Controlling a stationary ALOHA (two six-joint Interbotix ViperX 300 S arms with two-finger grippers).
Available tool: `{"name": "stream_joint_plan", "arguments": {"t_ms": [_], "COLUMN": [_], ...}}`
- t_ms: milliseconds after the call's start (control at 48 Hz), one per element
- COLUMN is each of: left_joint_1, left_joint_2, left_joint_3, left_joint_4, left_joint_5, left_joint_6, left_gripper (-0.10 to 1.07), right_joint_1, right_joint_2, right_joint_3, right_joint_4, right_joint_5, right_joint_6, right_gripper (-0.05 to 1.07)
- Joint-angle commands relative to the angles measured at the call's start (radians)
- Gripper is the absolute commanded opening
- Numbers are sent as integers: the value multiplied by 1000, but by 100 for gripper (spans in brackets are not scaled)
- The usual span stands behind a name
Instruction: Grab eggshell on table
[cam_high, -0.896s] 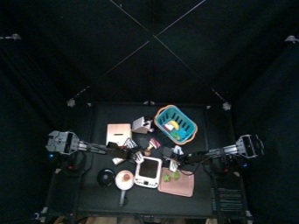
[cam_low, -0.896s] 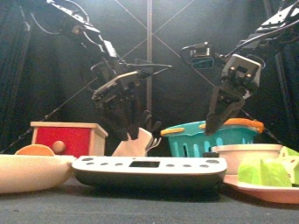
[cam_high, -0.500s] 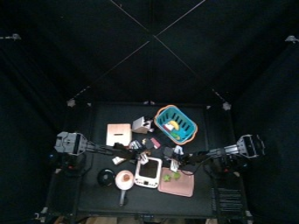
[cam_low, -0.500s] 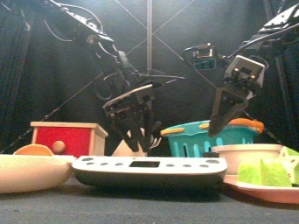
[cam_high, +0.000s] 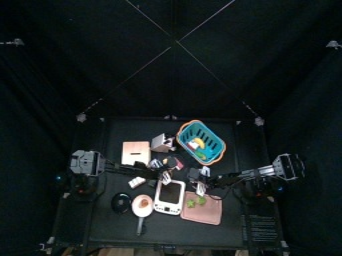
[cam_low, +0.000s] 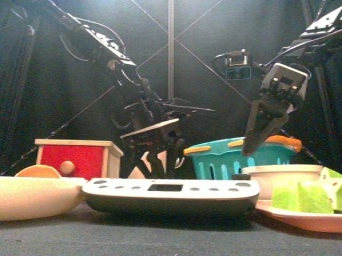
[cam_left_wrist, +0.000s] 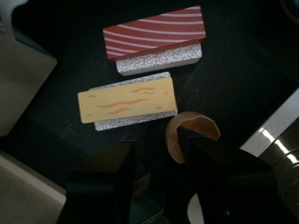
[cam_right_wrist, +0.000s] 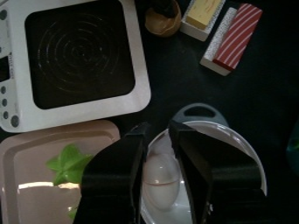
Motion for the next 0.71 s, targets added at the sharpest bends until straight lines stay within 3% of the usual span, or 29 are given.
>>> {"name": "stream_joint_plan", "arguments": {"t_ms": [0,312,688], "left_joint_1": [12,17,8], "left_joint_2": [-6,-20,-75], "left_joint_3": [-25,-21,-11], "left_joint_4": [5,3,-15], "left_joint_5": [-20,-38,-38], "left_joint_6": [-2,0,8], "left_gripper": [72,44,41], "right_joint_1": [-2,-2,-2], "right_joint_2": [-29,-31,-31], "right_joint_3": [-6,0,-8], "right_joint_4": [2,5,2], "right_joint_5": [-8,-8,0], "right_joint_6": [2,2,-2], "right_gripper": [68,68,68]}}
